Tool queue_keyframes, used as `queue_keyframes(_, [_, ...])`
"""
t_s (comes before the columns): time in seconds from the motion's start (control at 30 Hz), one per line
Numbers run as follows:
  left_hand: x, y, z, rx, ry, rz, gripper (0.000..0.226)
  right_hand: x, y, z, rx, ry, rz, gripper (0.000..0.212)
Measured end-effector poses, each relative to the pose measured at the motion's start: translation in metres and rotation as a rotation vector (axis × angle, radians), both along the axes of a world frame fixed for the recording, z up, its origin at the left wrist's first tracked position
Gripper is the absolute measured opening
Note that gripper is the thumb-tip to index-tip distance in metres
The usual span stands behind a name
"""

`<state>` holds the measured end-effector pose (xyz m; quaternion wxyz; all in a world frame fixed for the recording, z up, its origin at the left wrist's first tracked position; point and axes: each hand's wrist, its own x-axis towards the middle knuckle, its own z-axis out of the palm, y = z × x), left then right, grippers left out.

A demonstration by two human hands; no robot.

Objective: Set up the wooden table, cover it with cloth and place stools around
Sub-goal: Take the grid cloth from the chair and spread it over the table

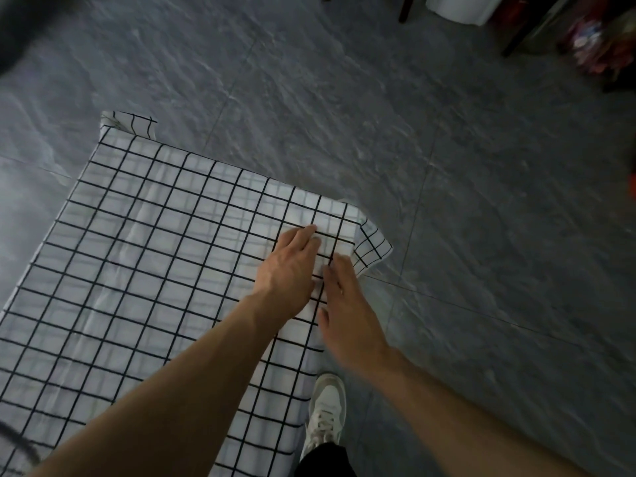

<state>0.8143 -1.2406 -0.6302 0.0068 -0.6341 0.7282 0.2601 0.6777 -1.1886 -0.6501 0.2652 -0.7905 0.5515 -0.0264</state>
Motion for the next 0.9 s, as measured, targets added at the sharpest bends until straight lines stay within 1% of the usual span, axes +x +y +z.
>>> queue_keyframes(0.07, [0.001,0.004,0.007,-0.004,0.015,0.020,0.070,-0.005,0.002,0.011,0.008,-0.049,-0.026,0.056])
queue_keyframes(0.17, [0.005,0.010,0.026,-0.025,0.082,0.139,0.062,-0.009,-0.008,0.031,0.009,-0.074,-0.134,0.053])
queue_keyframes(0.3, [0.019,0.023,0.074,-0.003,0.061,0.127,0.057,-0.010,-0.012,0.079,-0.012,-0.059,-0.186,0.052])
queue_keyframes(0.4, [0.036,0.035,0.128,0.010,0.039,0.101,0.055,-0.008,-0.004,0.138,0.012,-0.069,-0.262,0.051])
queue_keyframes(0.47, [0.049,0.046,0.170,0.008,0.024,0.083,0.053,-0.004,0.004,0.183,0.018,-0.069,-0.282,0.046])
queue_keyframes(0.57, [0.067,0.064,0.234,-0.008,0.018,0.090,0.054,0.005,0.022,0.249,0.021,-0.046,-0.286,0.042])
queue_keyframes(0.7, [0.094,0.098,0.314,-0.077,0.030,0.121,0.054,0.020,0.053,0.329,0.024,-0.023,-0.273,0.044])
queue_keyframes(0.8, [0.110,0.136,0.353,-0.108,0.018,0.129,0.055,0.028,0.078,0.380,-0.016,-0.017,-0.288,0.045])
queue_keyframes(0.9, [0.123,0.173,0.382,-0.107,0.038,0.186,0.057,0.035,0.106,0.425,-0.048,-0.020,-0.286,0.050])
